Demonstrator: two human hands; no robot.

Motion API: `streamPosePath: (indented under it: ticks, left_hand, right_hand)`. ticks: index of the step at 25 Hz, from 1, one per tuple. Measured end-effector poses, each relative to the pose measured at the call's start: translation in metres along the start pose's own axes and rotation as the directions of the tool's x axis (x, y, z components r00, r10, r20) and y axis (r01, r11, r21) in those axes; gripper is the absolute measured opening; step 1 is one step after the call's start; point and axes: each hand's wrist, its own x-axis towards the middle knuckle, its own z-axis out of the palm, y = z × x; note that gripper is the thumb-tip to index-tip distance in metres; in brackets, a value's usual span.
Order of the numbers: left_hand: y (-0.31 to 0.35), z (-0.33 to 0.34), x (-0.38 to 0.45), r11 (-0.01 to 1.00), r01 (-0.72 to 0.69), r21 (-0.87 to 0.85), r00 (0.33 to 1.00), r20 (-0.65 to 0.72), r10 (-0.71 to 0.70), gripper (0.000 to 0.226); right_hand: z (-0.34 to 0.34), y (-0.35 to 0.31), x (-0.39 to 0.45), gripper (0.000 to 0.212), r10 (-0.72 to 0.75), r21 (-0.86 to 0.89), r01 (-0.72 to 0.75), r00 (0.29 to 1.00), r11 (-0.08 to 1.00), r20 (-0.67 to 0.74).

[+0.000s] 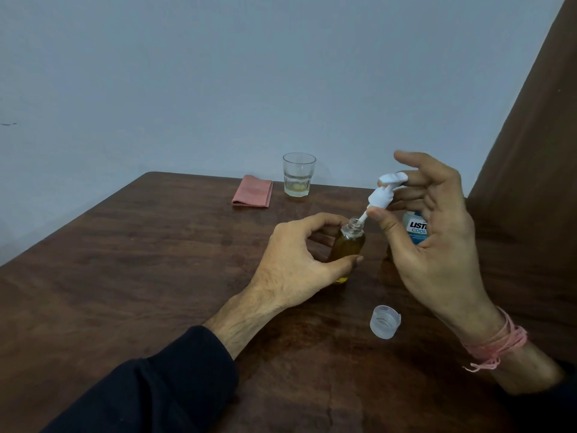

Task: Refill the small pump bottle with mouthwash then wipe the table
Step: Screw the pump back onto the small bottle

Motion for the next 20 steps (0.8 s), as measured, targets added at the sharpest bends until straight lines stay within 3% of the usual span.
streamPosePath:
  ticks: [7,14,20]
  left_hand:
    - [-0.0019,0.0046,-0.0006,1.0,0.018,-0.02,1.0,-0.004,-0.018,0.056]
    - [-0.0029,0.0053,0.0004,0.999,0.013,-0.04,1.0,0.004,-0.013,0.057]
    - [-0.0031,0.0046,0.0004,0.999,0.009,-0.044,1.0,0.003,-0.009,0.056]
  right_hand:
    - [-0.0005,0.0034,-0.001,0.054,0.091,0.031,-0.092,0.995,0.995,0.045]
    - [0.0023,0.0038,-0.0018,0.031,0.084,-0.025,-0.082,0.992,0.996,0.094]
    - [0.0008,0.0057,-0.0008,0.028,0.085,-0.068,-0.078,0.991,0.995,0.108]
